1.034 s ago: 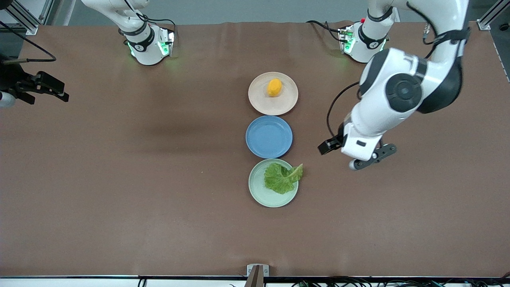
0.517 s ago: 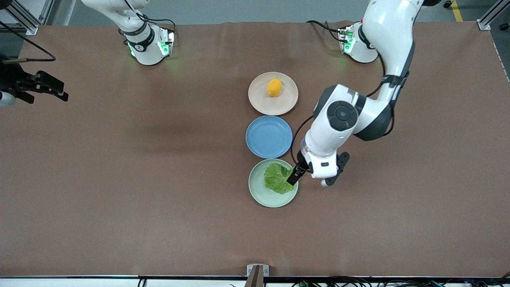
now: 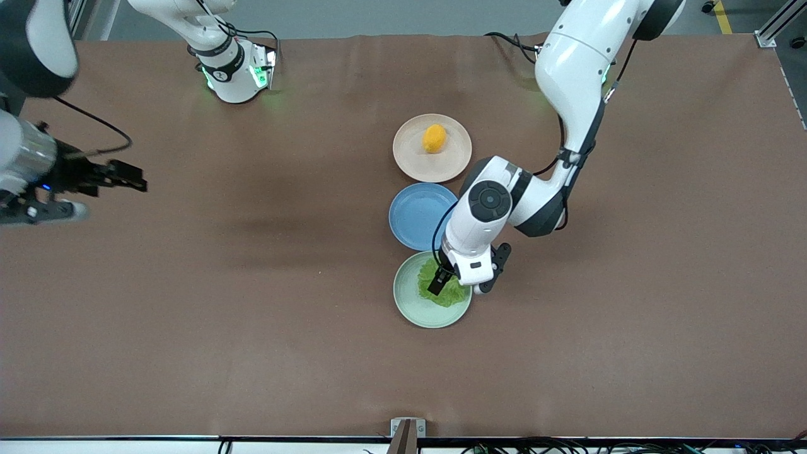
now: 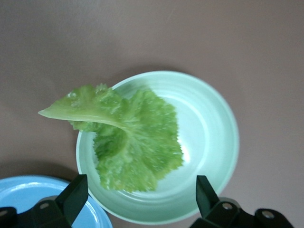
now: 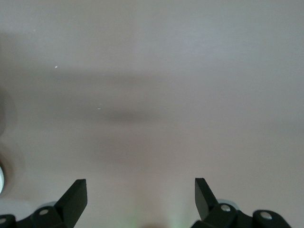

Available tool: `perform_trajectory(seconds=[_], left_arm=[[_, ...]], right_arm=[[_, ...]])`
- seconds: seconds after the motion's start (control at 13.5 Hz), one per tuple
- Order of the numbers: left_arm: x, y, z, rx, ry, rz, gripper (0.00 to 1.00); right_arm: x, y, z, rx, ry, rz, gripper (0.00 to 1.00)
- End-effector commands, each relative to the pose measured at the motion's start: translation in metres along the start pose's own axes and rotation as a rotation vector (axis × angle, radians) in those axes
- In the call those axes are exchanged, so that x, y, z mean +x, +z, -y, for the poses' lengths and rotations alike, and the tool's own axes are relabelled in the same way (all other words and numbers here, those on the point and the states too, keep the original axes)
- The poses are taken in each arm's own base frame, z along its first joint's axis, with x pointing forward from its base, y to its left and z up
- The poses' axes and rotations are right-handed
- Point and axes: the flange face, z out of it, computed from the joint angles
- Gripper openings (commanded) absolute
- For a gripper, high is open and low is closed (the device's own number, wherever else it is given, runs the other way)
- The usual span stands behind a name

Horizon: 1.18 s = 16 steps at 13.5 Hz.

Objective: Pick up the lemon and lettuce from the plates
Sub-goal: 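Reach the left gripper down to the lettuce leaf on the green plate, then grasp the lettuce with the left gripper while the right gripper reaches the lemon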

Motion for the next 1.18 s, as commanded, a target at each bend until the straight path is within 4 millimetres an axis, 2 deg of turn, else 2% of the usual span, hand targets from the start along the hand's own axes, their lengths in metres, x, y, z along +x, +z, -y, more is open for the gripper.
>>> perform_trajectory(seconds=[0.0,0.22,0.52,0.66,0.74,0.81,0.96,1.11], left_arm=[[-0.002,0.025,0.002,0.022,0.016,-0.036,1.00],[-0.001,0.044,0.008,0.048,0.026,-0.039,1.00],[0.000,0.053,0.005,0.001,0.031,-0.037,1.00],[0.000,0.059,0.004,-0.033,0.030,-0.035,1.00],[-0.002,0.059,0.004,-0.038,0.033,-0.035,1.00],[-0.004,0.061,0.005,-0.036,0.036,-0.034,1.00],[-0.006,0.064,0.007,-0.030,0.038,-0.034,1.00],[-0.007,0.066,0.008,-0.027,0.038,-0.033,0.96]], right_arm=[[0.001,0.002,0.044,0.039,0.116,0.013,1.00],[-0.021,0.026,0.122,0.016,0.212,0.015,1.00],[-0.059,0.074,0.244,0.014,0.368,-0.048,1.00],[-0.089,0.102,0.316,0.023,0.467,-0.078,1.00],[-0.111,0.120,0.357,0.022,0.494,-0.098,1.00],[-0.125,0.139,0.387,0.031,0.531,-0.109,1.00],[-0.155,0.176,0.437,0.029,0.555,-0.112,1.00],[-0.180,0.213,0.475,0.034,0.588,-0.123,1.00]])
